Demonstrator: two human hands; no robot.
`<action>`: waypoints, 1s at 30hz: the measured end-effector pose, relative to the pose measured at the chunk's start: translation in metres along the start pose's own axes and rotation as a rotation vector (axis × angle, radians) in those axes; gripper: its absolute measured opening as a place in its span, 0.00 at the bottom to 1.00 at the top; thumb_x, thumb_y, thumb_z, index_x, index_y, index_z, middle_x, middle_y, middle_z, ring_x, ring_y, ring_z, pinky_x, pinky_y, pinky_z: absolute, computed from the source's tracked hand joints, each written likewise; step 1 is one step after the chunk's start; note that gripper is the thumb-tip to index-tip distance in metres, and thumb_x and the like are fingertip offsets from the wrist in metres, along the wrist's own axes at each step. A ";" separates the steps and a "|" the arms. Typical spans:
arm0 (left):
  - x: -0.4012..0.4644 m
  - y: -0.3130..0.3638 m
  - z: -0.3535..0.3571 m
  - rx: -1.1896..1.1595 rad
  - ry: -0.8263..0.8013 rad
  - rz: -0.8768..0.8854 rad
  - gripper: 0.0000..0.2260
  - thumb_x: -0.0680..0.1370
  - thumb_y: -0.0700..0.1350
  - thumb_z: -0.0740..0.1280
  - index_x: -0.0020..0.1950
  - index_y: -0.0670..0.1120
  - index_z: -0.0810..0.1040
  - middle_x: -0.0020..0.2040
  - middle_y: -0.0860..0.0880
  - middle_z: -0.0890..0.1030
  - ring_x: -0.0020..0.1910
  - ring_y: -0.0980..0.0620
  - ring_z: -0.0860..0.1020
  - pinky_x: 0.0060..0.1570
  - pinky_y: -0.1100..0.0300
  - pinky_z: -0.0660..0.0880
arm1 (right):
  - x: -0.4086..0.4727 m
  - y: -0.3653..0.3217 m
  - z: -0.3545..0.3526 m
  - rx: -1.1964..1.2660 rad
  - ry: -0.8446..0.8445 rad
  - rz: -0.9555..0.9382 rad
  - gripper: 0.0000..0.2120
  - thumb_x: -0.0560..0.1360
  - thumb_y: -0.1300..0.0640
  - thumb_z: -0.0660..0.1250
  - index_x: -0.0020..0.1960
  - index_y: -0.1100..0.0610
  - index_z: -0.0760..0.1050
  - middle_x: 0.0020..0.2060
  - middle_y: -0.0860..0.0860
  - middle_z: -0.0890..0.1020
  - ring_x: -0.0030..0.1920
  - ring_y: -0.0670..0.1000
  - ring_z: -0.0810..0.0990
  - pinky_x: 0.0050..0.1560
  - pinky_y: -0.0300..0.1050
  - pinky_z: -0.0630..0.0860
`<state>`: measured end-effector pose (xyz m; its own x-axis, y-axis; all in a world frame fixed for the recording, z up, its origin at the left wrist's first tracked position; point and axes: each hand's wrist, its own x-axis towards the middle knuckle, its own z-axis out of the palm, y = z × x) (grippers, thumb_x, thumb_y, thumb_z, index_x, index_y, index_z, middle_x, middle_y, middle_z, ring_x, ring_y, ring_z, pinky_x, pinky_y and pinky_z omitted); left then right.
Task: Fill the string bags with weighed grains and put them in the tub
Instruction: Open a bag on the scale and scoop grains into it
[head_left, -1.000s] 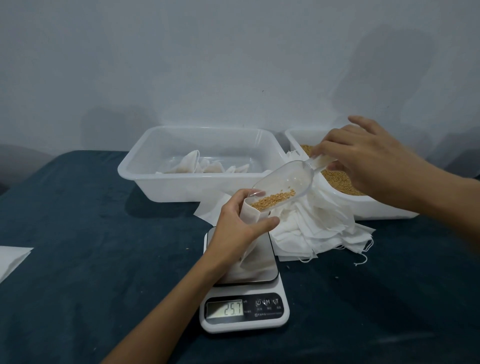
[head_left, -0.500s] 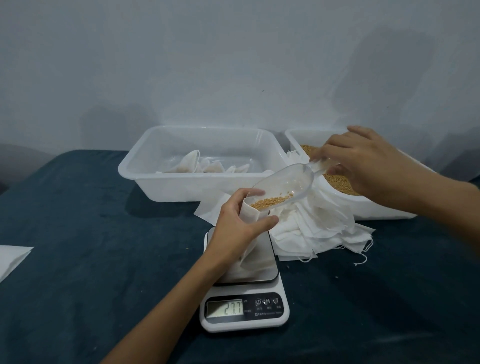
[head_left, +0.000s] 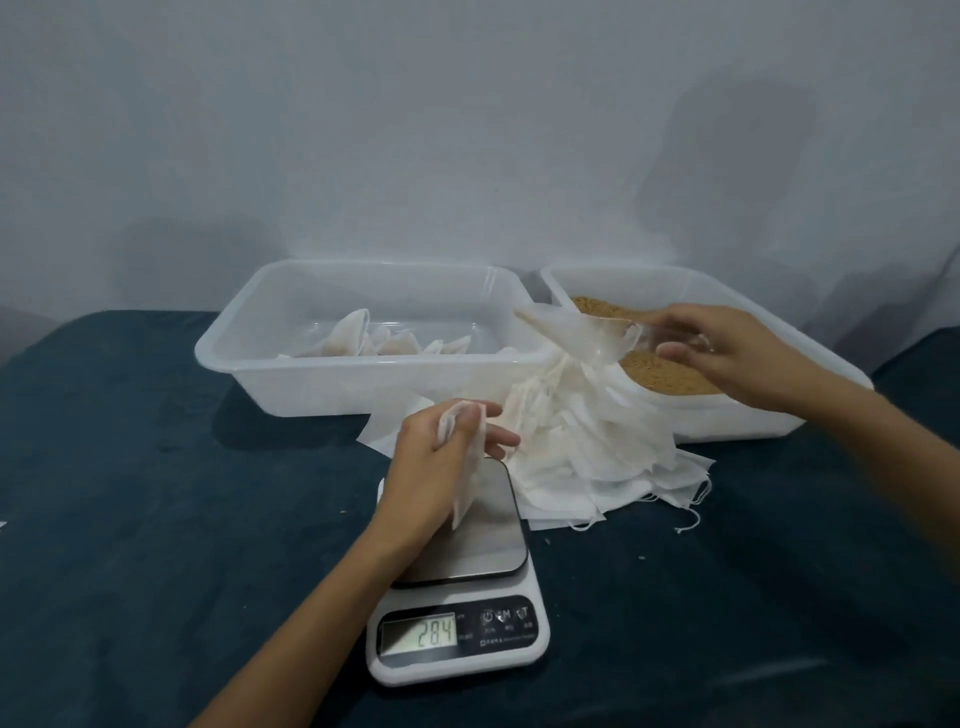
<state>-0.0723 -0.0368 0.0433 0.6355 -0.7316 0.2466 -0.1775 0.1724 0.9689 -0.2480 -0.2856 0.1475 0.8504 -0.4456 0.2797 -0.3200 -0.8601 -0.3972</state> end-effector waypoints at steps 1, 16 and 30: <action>0.001 0.001 -0.002 -0.033 0.019 0.025 0.13 0.88 0.44 0.59 0.56 0.42 0.83 0.43 0.44 0.88 0.41 0.49 0.84 0.43 0.62 0.79 | 0.003 0.011 -0.001 -0.037 0.053 0.055 0.07 0.80 0.60 0.68 0.58 0.59 0.79 0.51 0.51 0.84 0.53 0.49 0.81 0.57 0.45 0.77; 0.005 -0.004 0.002 -0.155 -0.050 0.013 0.13 0.86 0.48 0.61 0.52 0.50 0.85 0.27 0.45 0.67 0.23 0.50 0.68 0.31 0.55 0.75 | 0.034 0.070 0.028 -0.514 -0.026 0.498 0.16 0.74 0.50 0.72 0.34 0.57 0.72 0.31 0.51 0.76 0.35 0.53 0.76 0.32 0.43 0.65; 0.000 -0.005 0.003 -0.078 -0.141 -0.056 0.26 0.79 0.54 0.73 0.73 0.68 0.67 0.30 0.50 0.76 0.27 0.49 0.73 0.33 0.54 0.76 | 0.006 -0.079 0.106 0.769 -0.230 -0.029 0.16 0.79 0.42 0.65 0.54 0.51 0.85 0.44 0.48 0.87 0.42 0.45 0.83 0.43 0.38 0.79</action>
<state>-0.0733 -0.0397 0.0382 0.5304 -0.8257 0.1922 -0.0822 0.1756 0.9810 -0.1733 -0.1940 0.0879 0.9456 -0.2910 0.1456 0.0099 -0.4214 -0.9068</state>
